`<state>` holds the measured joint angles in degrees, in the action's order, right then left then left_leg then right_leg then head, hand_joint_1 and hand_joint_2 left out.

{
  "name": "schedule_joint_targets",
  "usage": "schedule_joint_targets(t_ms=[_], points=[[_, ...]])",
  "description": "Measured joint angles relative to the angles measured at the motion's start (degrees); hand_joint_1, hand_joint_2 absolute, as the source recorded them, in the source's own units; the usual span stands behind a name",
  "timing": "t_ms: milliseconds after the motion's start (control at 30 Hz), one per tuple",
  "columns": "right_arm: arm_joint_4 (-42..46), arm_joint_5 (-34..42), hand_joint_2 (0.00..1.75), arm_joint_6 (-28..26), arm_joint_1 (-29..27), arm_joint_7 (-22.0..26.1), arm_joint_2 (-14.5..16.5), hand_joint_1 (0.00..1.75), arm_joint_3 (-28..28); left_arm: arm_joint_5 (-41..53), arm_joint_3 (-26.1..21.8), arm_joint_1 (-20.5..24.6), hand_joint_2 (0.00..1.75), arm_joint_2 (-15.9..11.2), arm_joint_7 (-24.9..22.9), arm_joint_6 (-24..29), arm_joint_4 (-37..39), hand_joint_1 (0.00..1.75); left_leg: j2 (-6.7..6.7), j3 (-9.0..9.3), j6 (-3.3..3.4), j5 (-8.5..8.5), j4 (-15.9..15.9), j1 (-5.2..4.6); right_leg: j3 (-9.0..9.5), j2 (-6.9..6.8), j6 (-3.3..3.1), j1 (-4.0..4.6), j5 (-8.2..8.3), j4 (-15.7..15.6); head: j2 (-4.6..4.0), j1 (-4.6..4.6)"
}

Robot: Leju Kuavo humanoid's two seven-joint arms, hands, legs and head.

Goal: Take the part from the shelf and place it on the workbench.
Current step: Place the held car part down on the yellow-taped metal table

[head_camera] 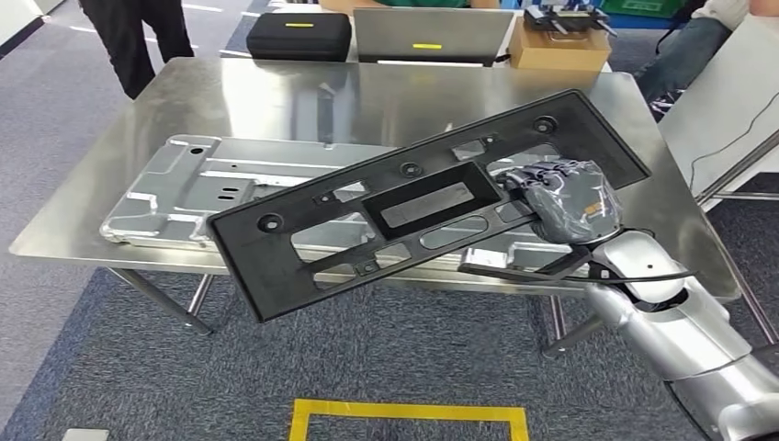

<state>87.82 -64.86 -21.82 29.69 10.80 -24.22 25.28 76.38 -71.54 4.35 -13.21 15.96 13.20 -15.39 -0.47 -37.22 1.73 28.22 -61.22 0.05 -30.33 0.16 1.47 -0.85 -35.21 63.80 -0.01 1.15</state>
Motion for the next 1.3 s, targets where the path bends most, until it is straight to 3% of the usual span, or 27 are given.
schedule_joint_targets(t_ms=[100, 167, 200, 267, 333, 433, 500, 533, 633, 667, 700, 767, 833, 933, 1000, 1067, 1133, 1167, 1200, 1233, 1300], points=[[-0.14, 0.02, 1.75, -0.02, 0.18, 0.00, -0.02, 1.75, 0.01, 0.05, 0.00, 0.09, 1.75, 0.01, -0.01, 0.00, 0.00, 0.00, 0.00, 1.81, 0.51, 1.15, 0.52, 0.34, -5.63, 0.00, 0.38, -0.03, -2.78, 8.37, 0.00, -0.05], [-0.21, 0.00, 1.75, -0.02, -0.04, 0.00, -0.02, 1.75, 0.04, 0.08, 0.00, 0.08, 1.75, 0.01, -0.04, 0.00, 0.00, 0.00, -0.03, 3.04, 0.38, 2.26, 0.52, 0.51, -8.67, -0.02, 0.68, -0.11, -3.96, 10.55, -0.01, -0.04], [-0.22, -0.01, 1.75, -0.02, -0.11, 0.00, -0.02, 1.75, 0.06, 0.09, 0.00, 0.07, 1.75, 0.01, -0.10, 0.00, 0.00, 0.00, -0.06, 3.81, 0.18, 2.85, 0.51, 0.63, -9.11, -0.03, 0.86, -0.15, -2.94, 9.30, -0.01, -0.04], [-0.27, 0.01, 1.75, -0.02, -0.17, 0.00, -0.02, 1.75, 0.08, 0.10, 0.00, 0.06, 1.75, 0.01, -0.33, 0.00, 0.00, 0.00, -0.13, 5.51, -0.40, 4.12, 0.51, 0.86, -8.40, -0.04, 1.01, -0.16, 2.35, 3.51, -0.01, -0.04], [-0.53, 0.02, 1.75, 0.00, -0.26, 0.00, 0.00, 1.75, 0.21, 0.13, 0.00, 0.17, 1.75, 0.02, -0.67, 0.03, 0.00, 0.00, -0.20, 6.38, -1.02, 5.03, 0.45, 0.95, -8.00, -0.10, 0.46, 0.11, 6.08, -0.83, -0.01, -0.07], [-0.73, -0.03, 1.75, 0.00, -0.44, 0.00, 0.02, 1.75, 0.35, 0.26, 0.00, 0.31, 1.75, 0.01, -0.95, 0.08, 0.00, 0.00, -0.19, 6.55, -1.85, 5.52, 0.28, 0.92, -8.05, -0.15, -1.00, 0.27, 6.60, -1.34, 0.00, -0.13], [-0.69, -0.02, 1.75, -0.03, -0.23, 0.00, 0.03, 1.75, 0.35, 0.42, 0.00, 0.47, 1.75, -0.05, -0.95, 0.10, 0.00, 0.00, -0.09, 5.94, -2.20, 5.92, -1.41, 0.93, -7.35, -0.23, -1.54, 0.00, 6.28, -1.76, -0.01, -0.11], [-0.68, 0.01, 1.75, -0.04, -0.10, 0.00, 0.07, 1.75, 0.36, 0.48, 0.00, 0.56, 1.75, -0.08, -0.95, 0.11, 0.00, 0.00, -0.05, 4.79, -2.42, 6.68, -3.54, 0.96, -6.97, -0.28, -1.79, -0.14, 6.13, -1.96, -0.01, -0.09], [-0.68, -0.02, 1.75, -0.04, -0.04, 0.00, 0.33, 1.75, 0.51, 0.52, 0.00, 0.55, 1.75, -0.04, -0.92, 0.05, 0.00, 0.00, 0.00, -1.04, -3.00, 9.91, -12.27, 0.99, -6.36, -0.31, -2.40, -0.03, 5.46, -2.04, -0.01, -0.05], [-0.69, -0.03, 1.75, -0.03, -0.13, 0.00, 0.42, 1.75, 0.56, 0.53, 0.00, 0.50, 1.75, -0.01, -0.90, 0.02, 0.00, 0.00, 0.00, -2.39, -3.00, 9.79, -13.43, 0.96, -6.13, -0.28, -2.47, 0.06, 5.22, -2.04, -0.01, -0.06], [-0.69, -0.02, 1.75, -0.02, -0.19, 0.00, 0.52, 1.75, 0.60, 0.54, 0.00, 0.47, 1.75, 0.02, -0.88, -0.01, 0.00, 0.00, 0.00, -2.86, -2.86, 8.55, -12.75, 0.90, -5.82, -0.26, -2.50, 0.15, 4.98, -2.04, -0.01, -0.06], [-0.70, 0.10, 1.75, 0.14, -0.13, 0.00, 0.79, 1.75, 0.64, 0.54, 0.00, 0.47, 1.75, 0.02, -0.81, -0.03, 0.00, 0.00, 0.00, -1.43, -2.13, 3.78, -7.05, 0.56, -5.01, -0.26, -2.48, 0.27, 4.43, -2.10, -0.01, -0.07], [-0.83, 0.42, 1.75, 0.65, 0.14, 0.00, 1.24, 1.75, 0.80, 0.53, 0.00, 0.54, 1.75, -0.05, -0.69, -0.08, 0.00, 0.00, 0.04, 0.11, -1.22, 1.17, -1.96, 0.02, -4.50, -0.25, -2.27, 0.30, 4.06, -2.21, -0.01, -0.05], [-1.15, 0.99, 1.75, 1.66, 0.45, 0.00, 2.02, 1.75, 1.39, 0.51, 0.00, 0.55, 1.75, -0.27, -0.55, -0.12, 0.00, 0.00, -0.04, 0.67, -0.65, 0.95, 0.14, -0.45, -4.27, -0.15, -1.34, 0.24, 3.74, -2.49, -0.01, -0.06], [-1.32, 1.20, 1.75, 2.27, 0.84, 0.00, 2.46, 1.75, 1.78, 0.52, 0.00, 0.61, 1.75, -0.28, -0.44, -0.14, 0.00, 0.00, -0.02, 1.21, -0.46, 0.54, 0.87, -0.15, -4.20, -0.09, -0.78, 0.31, 2.89, -1.94, -0.01, -0.09], [-1.88, 1.47, 1.75, 3.14, 1.70, -0.01, 3.05, 1.75, 2.16, 0.55, 0.00, 0.76, 1.75, -0.20, -0.26, -0.25, 0.00, 0.00, 0.06, 1.79, -0.25, 0.38, 1.47, 0.27, -5.97, -0.07, -0.40, 0.32, 0.31, 2.12, -0.01, -0.11], [-2.94, 1.73, 1.75, 4.24, 2.64, -0.06, 3.99, 1.75, 2.73, 0.58, 0.00, 0.89, 1.75, -0.13, -0.04, -0.45, 0.00, 0.00, 0.12, 2.01, -0.12, 0.51, 1.51, 0.42, -9.25, -0.08, -0.07, 0.20, -2.28, 8.53, -0.01, -0.13], [-3.59, 1.87, 1.75, 4.88, 3.00, -0.15, 4.57, 1.75, 3.06, 0.62, 0.00, 0.96, 1.75, -0.08, 0.08, -0.62, 0.00, 0.00, 0.13, 2.08, -0.12, 0.60, 1.50, 0.49, -10.37, -0.09, 0.09, 0.12, -2.46, 10.47, -0.01, -0.13], [-4.32, 2.04, 1.75, 5.60, 3.43, -0.30, 5.20, 1.75, 3.42, 0.64, 0.00, 1.02, 1.75, -0.03, 0.17, -0.81, 0.00, 0.00, 0.12, 2.17, -0.19, 0.70, 1.48, 0.58, -10.61, -0.10, 0.26, 0.05, -1.57, 10.49, -0.01, -0.13], [-5.15, 2.21, 1.75, 6.40, 3.98, -0.51, 5.92, 1.75, 3.79, 0.69, 0.00, 1.07, 1.75, 0.02, 0.25, -0.99, 0.00, 0.00, 0.10, 2.30, -0.33, 0.82, 1.44, 0.69, -9.86, -0.11, 0.42, -0.04, 0.26, 8.43, -0.01, -0.13], [-7.11, 2.51, 1.75, 8.09, 5.65, -1.05, 7.52, 1.75, 4.59, 0.82, 0.01, 1.19, 1.75, 0.12, 0.35, -1.22, 0.00, 0.00, 0.06, 2.43, -0.84, 1.18, 1.23, 0.77, -7.06, -0.08, 0.61, -0.16, 4.14, 1.59, -0.01, -0.13]])
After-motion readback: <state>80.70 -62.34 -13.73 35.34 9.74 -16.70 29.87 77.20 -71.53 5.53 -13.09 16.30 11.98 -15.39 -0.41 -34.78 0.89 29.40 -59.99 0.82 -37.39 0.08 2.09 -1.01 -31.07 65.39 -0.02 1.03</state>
